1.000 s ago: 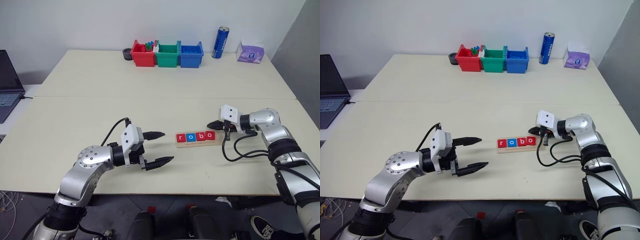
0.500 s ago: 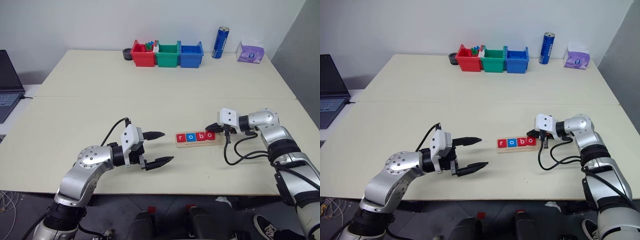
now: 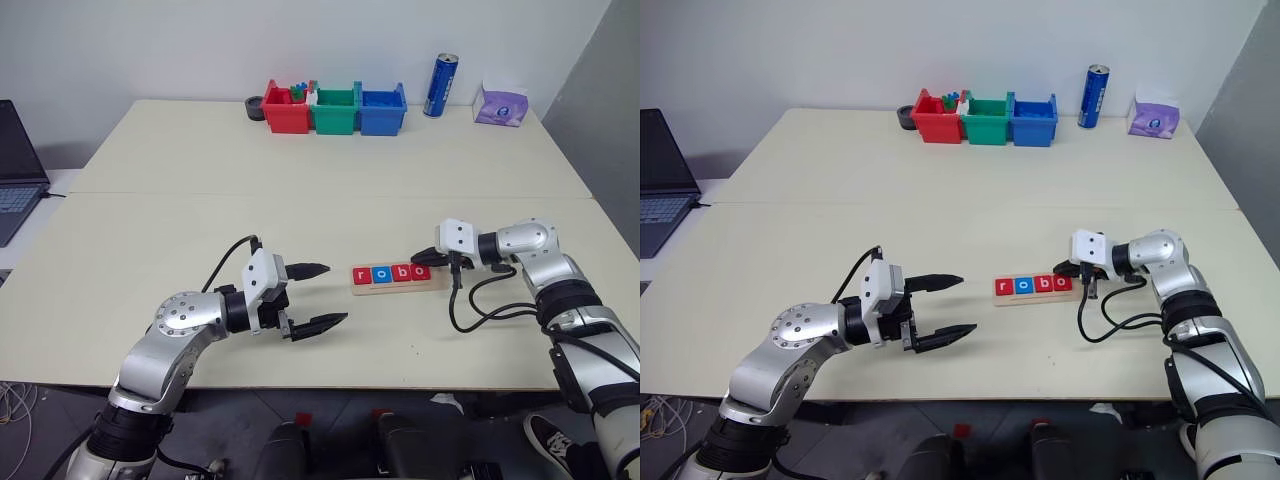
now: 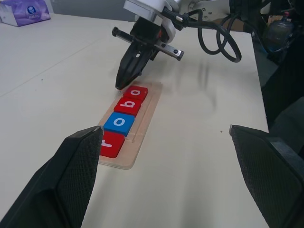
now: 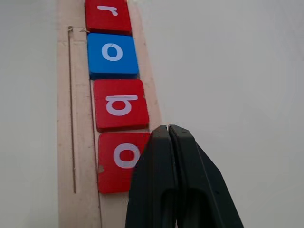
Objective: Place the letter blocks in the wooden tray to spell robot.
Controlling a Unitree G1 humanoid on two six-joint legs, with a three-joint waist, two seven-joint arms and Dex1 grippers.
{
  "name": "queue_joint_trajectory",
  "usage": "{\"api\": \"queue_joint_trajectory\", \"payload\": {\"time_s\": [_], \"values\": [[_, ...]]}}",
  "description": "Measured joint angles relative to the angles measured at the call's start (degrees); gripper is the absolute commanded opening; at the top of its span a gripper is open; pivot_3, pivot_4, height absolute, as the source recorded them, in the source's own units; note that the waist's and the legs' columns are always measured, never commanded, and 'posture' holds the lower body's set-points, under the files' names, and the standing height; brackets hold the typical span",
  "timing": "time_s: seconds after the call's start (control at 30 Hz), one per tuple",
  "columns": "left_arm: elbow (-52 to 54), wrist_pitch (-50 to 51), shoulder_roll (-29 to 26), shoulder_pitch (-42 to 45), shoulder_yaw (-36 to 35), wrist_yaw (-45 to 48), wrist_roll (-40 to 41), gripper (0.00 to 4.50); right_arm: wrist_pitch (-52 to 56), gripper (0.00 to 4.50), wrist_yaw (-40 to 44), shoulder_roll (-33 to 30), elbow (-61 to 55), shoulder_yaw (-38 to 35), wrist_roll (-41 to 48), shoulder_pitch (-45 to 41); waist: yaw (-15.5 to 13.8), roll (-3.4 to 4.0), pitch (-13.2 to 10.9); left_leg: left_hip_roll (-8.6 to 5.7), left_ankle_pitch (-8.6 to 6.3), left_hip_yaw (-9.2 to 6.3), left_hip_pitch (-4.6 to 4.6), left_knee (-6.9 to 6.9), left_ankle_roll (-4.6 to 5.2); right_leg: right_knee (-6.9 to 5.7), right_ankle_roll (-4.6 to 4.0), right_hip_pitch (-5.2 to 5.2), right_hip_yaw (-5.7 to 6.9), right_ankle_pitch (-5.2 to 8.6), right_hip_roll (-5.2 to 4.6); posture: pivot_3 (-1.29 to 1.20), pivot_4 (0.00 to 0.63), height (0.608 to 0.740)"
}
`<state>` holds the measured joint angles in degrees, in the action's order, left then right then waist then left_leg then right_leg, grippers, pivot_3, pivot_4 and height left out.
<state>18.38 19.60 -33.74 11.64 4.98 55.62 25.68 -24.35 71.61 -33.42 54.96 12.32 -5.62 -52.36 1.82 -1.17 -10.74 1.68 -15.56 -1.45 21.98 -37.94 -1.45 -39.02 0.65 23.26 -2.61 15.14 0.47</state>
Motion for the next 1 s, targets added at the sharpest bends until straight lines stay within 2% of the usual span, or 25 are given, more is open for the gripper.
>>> {"api": "queue_joint_trajectory", "payload": {"time_s": [0.33, 0.47, 1.0], "values": [[-0.03, -0.06, 0.17, 0.02, 0.02, -0.01, -0.08, 4.50, -2.83, 0.06, -13.34, -1.81, 7.48, 1.99, -7.85, -2.70, 0.02, 0.00, 0.00, -0.03, 0.00, 0.03, 0.00, 0.00, 0.00, 0.01, 0.00, 0.00, -0.04, 0.00, -0.01, 0.00, 0.150, 0.740], [-0.03, -0.06, 0.17, 0.02, 0.02, -0.01, -0.07, 4.50, -4.67, 0.06, -15.80, -1.81, 9.12, 3.27, -10.66, -2.70, 0.04, 0.00, 0.00, -0.03, 0.00, 0.03, 0.00, 0.00, 0.00, 0.01, 0.00, 0.00, -0.04, 0.00, -0.01, 0.00, 0.150, 0.740], [-0.03, -0.06, 0.15, 0.03, 0.01, -0.12, -0.09, 4.50, -10.80, 0.06, -8.85, -3.09, 7.06, 3.70, -10.52, -1.26, 0.03, 0.00, 0.00, 0.00, 0.00, 0.00, -0.01, 0.00, 0.00, 0.00, 0.00, -0.01, -0.03, 0.00, -0.02, 0.00, 0.150, 0.740]]}}
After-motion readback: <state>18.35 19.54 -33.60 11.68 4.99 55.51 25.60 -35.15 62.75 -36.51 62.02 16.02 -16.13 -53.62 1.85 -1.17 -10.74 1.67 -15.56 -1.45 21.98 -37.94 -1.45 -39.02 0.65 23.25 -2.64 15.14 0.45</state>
